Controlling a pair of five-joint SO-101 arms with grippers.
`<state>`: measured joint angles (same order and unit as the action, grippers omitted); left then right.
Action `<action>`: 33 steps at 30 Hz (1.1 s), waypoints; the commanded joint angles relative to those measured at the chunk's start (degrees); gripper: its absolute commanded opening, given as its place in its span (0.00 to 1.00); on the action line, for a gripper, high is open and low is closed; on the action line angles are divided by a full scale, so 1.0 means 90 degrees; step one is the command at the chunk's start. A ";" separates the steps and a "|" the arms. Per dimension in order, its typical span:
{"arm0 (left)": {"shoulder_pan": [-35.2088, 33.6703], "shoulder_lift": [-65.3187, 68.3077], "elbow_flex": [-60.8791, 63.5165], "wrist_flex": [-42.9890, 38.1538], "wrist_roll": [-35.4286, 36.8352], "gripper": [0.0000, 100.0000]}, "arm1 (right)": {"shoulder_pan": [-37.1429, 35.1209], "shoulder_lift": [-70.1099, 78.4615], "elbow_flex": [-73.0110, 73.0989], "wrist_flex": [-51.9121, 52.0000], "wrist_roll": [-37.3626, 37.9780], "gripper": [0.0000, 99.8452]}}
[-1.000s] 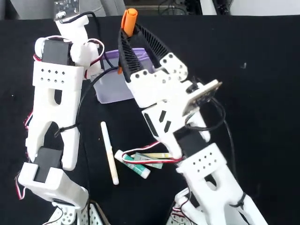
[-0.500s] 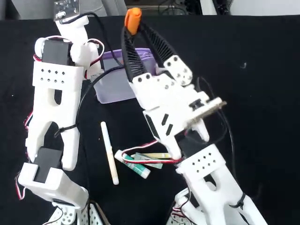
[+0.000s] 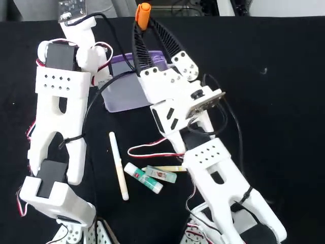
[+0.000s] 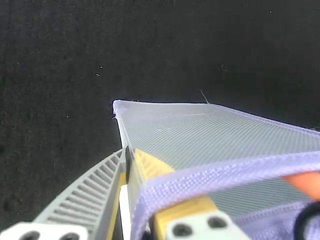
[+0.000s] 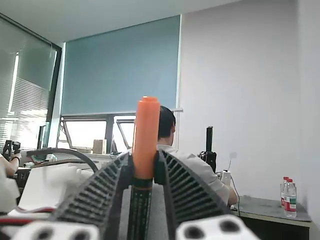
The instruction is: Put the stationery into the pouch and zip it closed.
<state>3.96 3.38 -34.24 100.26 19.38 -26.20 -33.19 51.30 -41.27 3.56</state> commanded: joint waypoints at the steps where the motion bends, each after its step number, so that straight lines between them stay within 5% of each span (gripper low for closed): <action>1: -0.0044 -0.0078 0.0005 0.0049 0.0059 0.03 | 0.0078 0.0054 0.0249 -0.0098 0.0029 0.01; 9: -0.0044 -0.0078 0.0005 0.0049 0.0059 0.03 | -0.0449 0.0015 0.0454 0.0186 0.0078 0.19; 23: -0.0239 -0.0078 0.0005 0.0049 0.0039 0.03 | -0.0274 -0.0503 0.0181 0.0791 0.0088 0.19; 33: -0.1109 -0.0078 -0.0005 -0.0166 0.0020 0.03 | -0.0078 -0.2838 -0.1617 0.5910 0.0029 0.19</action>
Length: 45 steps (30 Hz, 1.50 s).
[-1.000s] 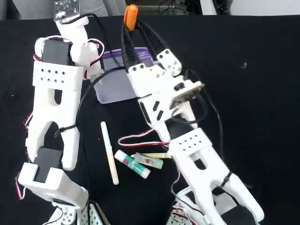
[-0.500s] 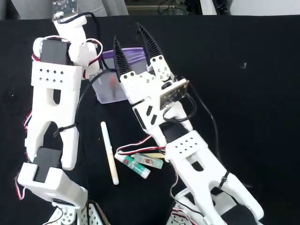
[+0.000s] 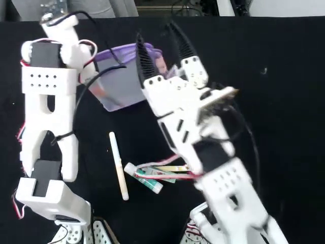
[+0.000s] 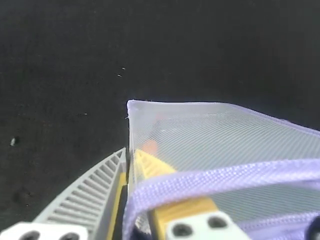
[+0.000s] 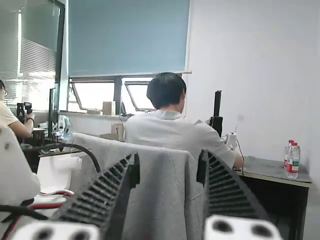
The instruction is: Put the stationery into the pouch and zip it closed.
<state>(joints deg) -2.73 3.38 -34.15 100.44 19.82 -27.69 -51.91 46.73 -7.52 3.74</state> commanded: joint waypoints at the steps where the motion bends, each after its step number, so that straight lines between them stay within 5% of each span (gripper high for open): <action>1: -0.0435 -0.0078 -0.0015 -0.0215 -0.0029 0.03 | 0.0039 -0.0825 -0.1333 0.2589 0.0010 0.19; 9: -0.0650 -0.0068 -0.0005 -0.0332 -0.0029 0.03 | -0.0176 -0.0444 -0.2203 0.5431 -0.0283 0.19; 16: -0.0659 -0.0068 0.0366 -0.0762 -0.0020 0.03 | -0.0811 0.0786 -0.1958 0.6466 -0.0860 0.19; 22: -0.1060 -0.0068 0.0503 -0.1094 0.0000 0.03 | -0.1817 0.1519 -0.1402 0.6398 -0.1133 0.19; 34: -0.1656 -0.0068 0.0513 -0.1465 0.0000 0.03 | -0.2491 0.1822 0.0357 0.4698 -0.1690 0.19; 45: -0.1656 -0.0068 0.0513 -0.1436 0.0000 0.03 | -0.2862 0.4410 -0.0845 0.4786 -0.2100 0.19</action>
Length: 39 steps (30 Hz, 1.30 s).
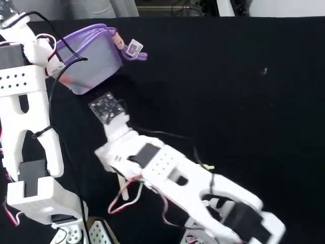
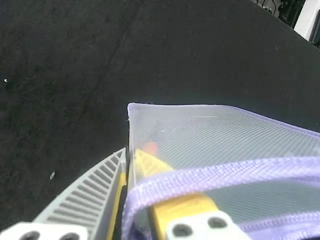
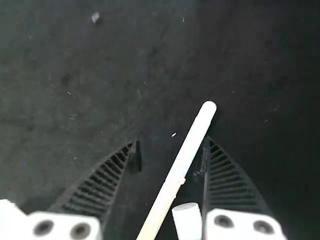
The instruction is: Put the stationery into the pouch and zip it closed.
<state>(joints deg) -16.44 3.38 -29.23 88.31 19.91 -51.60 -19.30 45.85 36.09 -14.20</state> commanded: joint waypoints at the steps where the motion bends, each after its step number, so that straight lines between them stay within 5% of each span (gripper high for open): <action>1: -0.0132 -0.0068 -0.0034 -0.0088 -0.0010 0.03 | -0.0254 0.0991 -0.0874 -0.0029 -0.0107 0.19; 24: -0.0103 -0.0068 -0.0024 -0.0059 -0.0010 0.03 | 0.0342 0.3756 -0.3062 0.1114 -0.0606 0.18; 30: -0.0093 -0.0068 0.0083 -0.0098 -0.0010 0.03 | 0.0342 0.4811 -0.4479 0.2325 -0.0586 0.01; 39: -0.0083 -0.0078 0.0142 -0.0117 -0.0010 0.03 | 0.0752 0.4039 -0.4606 0.2911 -0.0576 0.01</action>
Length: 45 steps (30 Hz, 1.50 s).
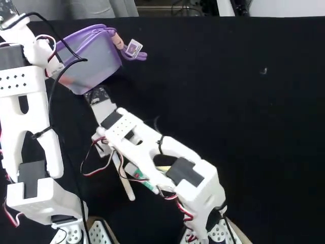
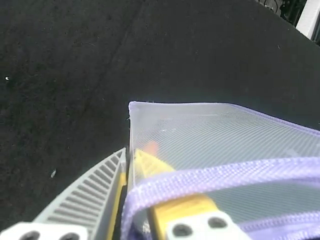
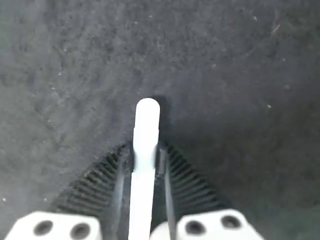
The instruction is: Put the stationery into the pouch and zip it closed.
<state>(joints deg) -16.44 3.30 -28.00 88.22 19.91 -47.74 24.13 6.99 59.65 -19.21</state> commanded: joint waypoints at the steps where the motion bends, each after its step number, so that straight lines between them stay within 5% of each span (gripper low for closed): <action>1: -0.0083 -0.0068 0.0005 -0.0107 -0.0010 0.03 | 0.0430 -0.0991 -0.0269 0.0381 -0.0020 0.01; 17: 0.0982 -0.0127 0.0005 -0.0049 0.0000 0.03 | 0.3214 -0.5368 0.0513 0.0313 0.0098 0.01; 28: 0.2085 -0.0127 -0.1099 0.1387 0.0000 0.03 | 0.3311 -0.6969 0.0601 -0.1836 0.0596 0.01; 39: 0.2427 -0.0078 -0.1187 0.1397 0.0000 0.03 | 0.3282 -0.8024 0.0796 -0.2872 0.0635 0.01; 45: 0.2427 -0.0068 -0.1177 0.1397 0.0000 0.03 | 0.3272 -0.8523 0.2183 -0.4806 0.0625 0.01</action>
<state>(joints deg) 4.84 3.47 -35.47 100.44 19.38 -18.99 -48.92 20.00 29.05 -14.20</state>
